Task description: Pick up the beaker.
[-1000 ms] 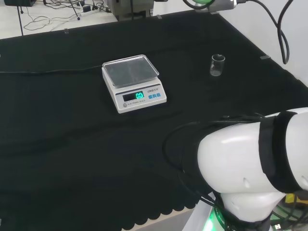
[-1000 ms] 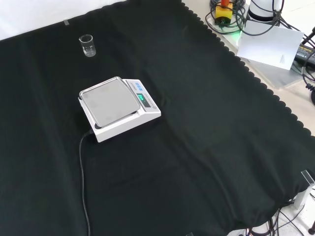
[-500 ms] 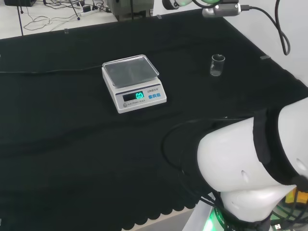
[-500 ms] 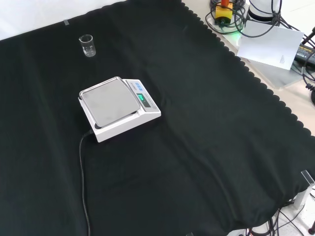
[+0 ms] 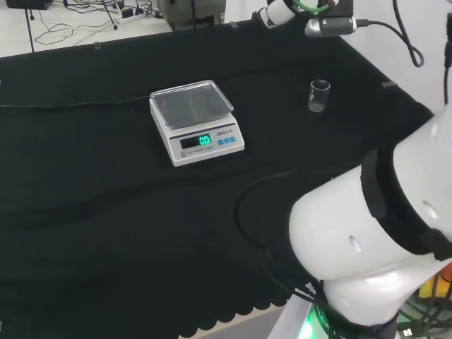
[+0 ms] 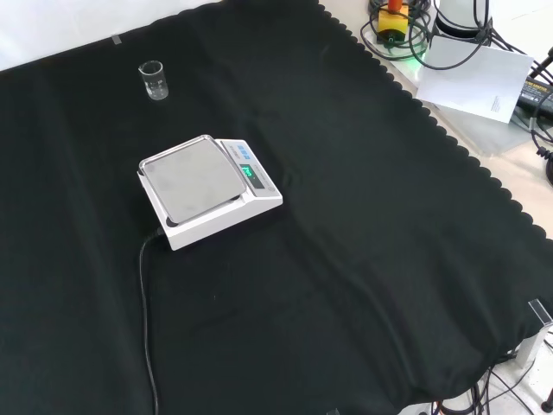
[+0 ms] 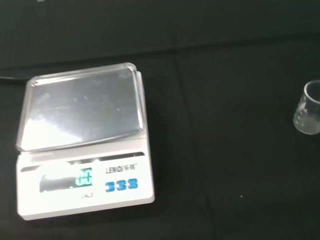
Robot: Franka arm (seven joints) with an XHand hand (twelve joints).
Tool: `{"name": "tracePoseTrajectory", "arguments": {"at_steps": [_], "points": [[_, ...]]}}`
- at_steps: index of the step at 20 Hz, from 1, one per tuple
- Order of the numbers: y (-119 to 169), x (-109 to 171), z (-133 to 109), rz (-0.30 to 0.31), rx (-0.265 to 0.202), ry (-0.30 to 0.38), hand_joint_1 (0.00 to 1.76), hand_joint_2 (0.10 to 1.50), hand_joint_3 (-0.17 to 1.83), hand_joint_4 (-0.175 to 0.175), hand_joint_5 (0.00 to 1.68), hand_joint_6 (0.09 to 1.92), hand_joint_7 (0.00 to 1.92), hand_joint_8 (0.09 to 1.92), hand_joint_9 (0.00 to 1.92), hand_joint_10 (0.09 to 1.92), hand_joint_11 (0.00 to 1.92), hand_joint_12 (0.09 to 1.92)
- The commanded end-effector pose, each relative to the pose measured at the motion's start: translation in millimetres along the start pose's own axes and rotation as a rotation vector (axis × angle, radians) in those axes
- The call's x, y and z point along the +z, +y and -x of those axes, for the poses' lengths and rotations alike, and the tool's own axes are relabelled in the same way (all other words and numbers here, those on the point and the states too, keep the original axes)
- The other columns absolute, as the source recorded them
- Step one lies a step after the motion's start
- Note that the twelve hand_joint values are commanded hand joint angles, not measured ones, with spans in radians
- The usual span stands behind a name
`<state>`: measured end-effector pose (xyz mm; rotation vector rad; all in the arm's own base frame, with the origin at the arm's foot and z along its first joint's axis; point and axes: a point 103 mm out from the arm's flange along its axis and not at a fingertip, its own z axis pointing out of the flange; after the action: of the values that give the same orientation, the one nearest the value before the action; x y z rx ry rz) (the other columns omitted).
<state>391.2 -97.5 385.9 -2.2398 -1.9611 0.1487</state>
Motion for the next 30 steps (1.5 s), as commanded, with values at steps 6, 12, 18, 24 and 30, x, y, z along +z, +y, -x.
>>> {"name": "tracePoseTrajectory", "arguments": {"at_steps": [6,12,18,24,30], "points": [[71.8,39.1,50.6,-0.062,-0.02,0.021,0.55,0.97,0.07,0.007,0.55,0.2,0.43,0.59,0.52,0.68,0.04,1.46],[93.4,55.5,99.7,-0.085,0.0,0.059,0.55,0.97,0.07,0.005,0.54,0.21,0.43,0.6,0.51,0.69,0.03,1.46],[112.8,69.4,137.3,-0.119,0.023,0.084,0.56,0.97,0.08,0.004,0.54,0.22,0.43,0.6,0.51,0.69,0.02,1.46],[135.4,86.5,127.4,-0.137,0.066,0.023,0.57,0.97,0.09,0.002,0.52,0.25,0.42,0.61,0.5,0.7,0.02,1.46],[154.0,89.4,124.9,-0.138,0.05,0.061,0.57,0.96,0.1,0.001,0.51,0.28,0.42,0.61,0.5,0.71,0.01,1.46]]}}
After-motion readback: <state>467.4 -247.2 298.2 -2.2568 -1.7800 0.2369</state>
